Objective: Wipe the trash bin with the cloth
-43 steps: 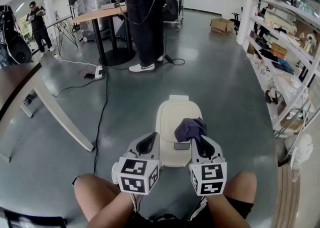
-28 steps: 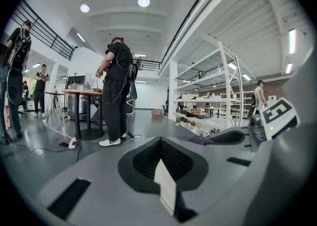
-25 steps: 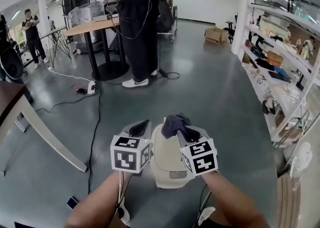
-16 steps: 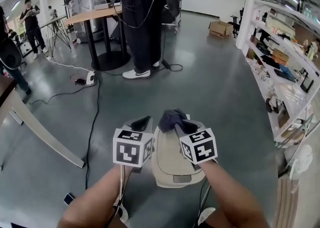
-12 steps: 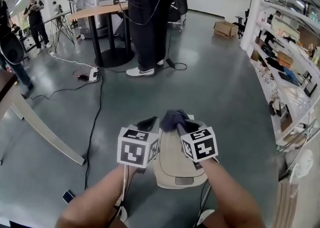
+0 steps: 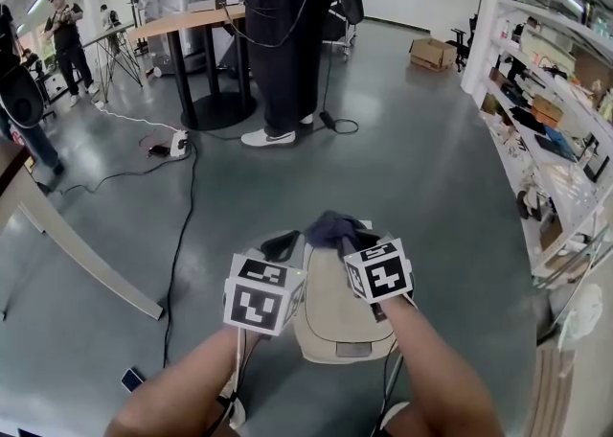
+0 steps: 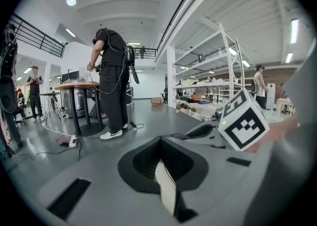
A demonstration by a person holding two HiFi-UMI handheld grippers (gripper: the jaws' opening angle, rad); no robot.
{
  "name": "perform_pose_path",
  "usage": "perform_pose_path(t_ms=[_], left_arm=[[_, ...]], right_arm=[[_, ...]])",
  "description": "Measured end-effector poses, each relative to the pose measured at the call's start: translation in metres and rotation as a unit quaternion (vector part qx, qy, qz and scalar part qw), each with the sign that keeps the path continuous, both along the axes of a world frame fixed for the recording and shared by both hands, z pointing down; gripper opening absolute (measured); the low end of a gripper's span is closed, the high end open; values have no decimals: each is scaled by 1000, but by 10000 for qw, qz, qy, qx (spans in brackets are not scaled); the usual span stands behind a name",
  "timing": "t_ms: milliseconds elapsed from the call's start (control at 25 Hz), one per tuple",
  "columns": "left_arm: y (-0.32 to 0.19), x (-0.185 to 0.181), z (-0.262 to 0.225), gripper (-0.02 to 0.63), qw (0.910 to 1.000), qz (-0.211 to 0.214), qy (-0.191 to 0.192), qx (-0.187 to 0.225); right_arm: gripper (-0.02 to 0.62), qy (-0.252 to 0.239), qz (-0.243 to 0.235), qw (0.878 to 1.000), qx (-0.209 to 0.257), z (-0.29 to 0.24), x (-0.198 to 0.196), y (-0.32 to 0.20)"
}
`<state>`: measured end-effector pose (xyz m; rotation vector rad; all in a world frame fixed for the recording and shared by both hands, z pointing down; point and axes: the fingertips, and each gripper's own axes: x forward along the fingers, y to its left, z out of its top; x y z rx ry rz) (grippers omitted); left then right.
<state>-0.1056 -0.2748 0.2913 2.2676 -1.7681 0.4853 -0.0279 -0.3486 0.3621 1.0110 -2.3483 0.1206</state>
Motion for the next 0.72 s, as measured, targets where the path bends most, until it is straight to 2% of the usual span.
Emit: perform_pose_path(t_ms=[720], left_arm=[[6,3,-2,0,9999,92,-94,23]], right_arm=[[52,292,376,9989,-44,6,44,-11]])
